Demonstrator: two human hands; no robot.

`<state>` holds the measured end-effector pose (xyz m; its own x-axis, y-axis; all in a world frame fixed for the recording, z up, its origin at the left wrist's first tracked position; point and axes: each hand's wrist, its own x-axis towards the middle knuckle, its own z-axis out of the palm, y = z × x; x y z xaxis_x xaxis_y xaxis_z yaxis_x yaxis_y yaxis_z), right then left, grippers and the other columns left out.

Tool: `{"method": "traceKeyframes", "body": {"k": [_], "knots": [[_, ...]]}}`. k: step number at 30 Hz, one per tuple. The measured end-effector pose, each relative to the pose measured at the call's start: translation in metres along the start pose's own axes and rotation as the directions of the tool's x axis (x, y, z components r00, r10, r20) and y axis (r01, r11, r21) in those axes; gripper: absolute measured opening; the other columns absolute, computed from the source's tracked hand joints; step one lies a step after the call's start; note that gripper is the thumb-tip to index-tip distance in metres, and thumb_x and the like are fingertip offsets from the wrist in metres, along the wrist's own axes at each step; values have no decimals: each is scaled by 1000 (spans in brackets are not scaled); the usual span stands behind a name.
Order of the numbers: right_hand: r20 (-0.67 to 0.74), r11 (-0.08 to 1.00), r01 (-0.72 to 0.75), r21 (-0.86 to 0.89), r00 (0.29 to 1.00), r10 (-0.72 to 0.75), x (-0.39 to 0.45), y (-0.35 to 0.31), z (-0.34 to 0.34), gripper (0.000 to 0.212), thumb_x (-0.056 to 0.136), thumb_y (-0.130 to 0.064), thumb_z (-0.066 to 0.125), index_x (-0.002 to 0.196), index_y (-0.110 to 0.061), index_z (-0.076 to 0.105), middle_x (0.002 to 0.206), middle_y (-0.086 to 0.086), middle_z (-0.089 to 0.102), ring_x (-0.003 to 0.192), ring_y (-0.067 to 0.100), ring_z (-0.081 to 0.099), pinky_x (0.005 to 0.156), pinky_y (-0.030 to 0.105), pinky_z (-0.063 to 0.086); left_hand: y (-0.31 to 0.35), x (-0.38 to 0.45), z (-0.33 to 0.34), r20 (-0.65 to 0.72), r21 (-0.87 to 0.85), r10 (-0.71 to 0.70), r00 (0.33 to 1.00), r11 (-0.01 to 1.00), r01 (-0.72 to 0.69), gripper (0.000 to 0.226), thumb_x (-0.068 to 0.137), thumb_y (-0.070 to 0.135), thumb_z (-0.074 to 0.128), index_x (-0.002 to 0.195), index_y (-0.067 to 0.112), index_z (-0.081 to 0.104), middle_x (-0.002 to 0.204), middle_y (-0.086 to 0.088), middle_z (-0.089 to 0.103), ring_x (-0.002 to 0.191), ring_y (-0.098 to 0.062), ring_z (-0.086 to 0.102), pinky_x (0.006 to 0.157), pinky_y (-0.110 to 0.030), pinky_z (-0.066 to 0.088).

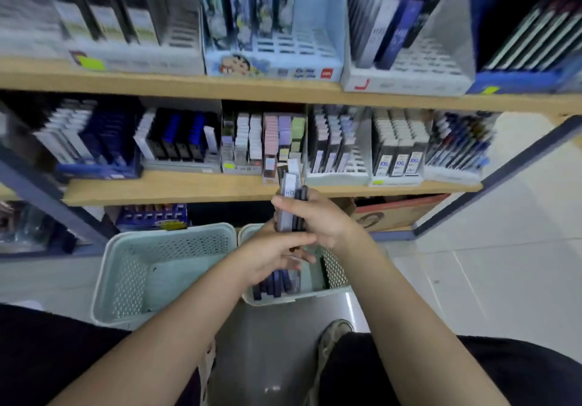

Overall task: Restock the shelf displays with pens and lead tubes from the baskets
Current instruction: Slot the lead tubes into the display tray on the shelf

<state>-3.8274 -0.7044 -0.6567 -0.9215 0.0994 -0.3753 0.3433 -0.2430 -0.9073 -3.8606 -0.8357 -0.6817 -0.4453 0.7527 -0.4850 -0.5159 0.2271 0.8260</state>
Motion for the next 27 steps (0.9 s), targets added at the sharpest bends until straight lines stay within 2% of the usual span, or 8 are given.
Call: {"method": "traceKeyframes", "body": {"k": [4,8,11,15,18,20,24,27], "knots": [[-50,973,207,-99,976,-213,-42,-73,24,10,91,-12,71,99,-9,65,80,0,73,77,15,70,70,27,56,67,-35,24,-20,-23,183,983,983,-184,27,92,-2,63,118,1,58,82,-11,71,63,-18,66,54,-24,51],[-137,879,382,-287,891,-432,-76,-124,39,15,85,-16,79,89,-25,67,78,-9,71,80,12,68,82,36,56,119,-67,51,23,37,349,937,936,-350,21,94,-12,52,104,5,59,67,-6,63,53,-15,57,44,-21,42],[-171,829,407,-383,851,-497,-91,-143,43,19,82,-20,82,88,-22,64,72,-12,69,71,7,66,69,29,54,139,-77,59,39,147,392,919,908,-393,24,94,-12,51,104,8,59,57,-1,60,51,-13,56,45,-20,38],[-209,791,418,-446,811,-546,-105,-161,34,27,81,-22,83,91,-4,67,73,0,68,69,11,65,68,35,55,165,-76,72,70,253,444,893,858,-447,20,89,-10,56,97,7,64,64,-11,54,54,-16,50,46,-22,32],[-228,786,423,-450,797,-559,-102,-169,22,24,82,-25,82,87,-6,69,69,1,69,58,15,65,53,30,53,178,-64,78,96,298,478,873,823,-483,16,76,6,62,91,9,66,65,-8,57,53,-14,50,49,-23,34],[-221,797,443,-411,800,-558,-99,-170,17,24,86,-29,79,84,-8,66,63,1,67,50,19,63,44,27,47,183,-54,80,65,330,500,863,806,-492,13,80,6,61,92,10,66,66,-8,60,56,-17,53,52,-26,36],[-227,824,476,-308,804,-550,-88,-161,12,25,96,-31,65,85,-9,58,53,-5,62,41,12,61,36,20,43,179,-36,79,31,367,545,838,773,-517,19,90,-2,53,91,12,66,70,-19,59,58,-24,54,51,-31,37],[-219,803,464,-374,797,-562,-76,-151,8,33,98,-46,53,94,-14,57,58,-1,65,41,19,62,36,21,42,172,-25,76,25,379,558,830,762,-524,17,89,-1,53,87,12,63,62,-16,58,52,-24,53,45,-28,36]]}}
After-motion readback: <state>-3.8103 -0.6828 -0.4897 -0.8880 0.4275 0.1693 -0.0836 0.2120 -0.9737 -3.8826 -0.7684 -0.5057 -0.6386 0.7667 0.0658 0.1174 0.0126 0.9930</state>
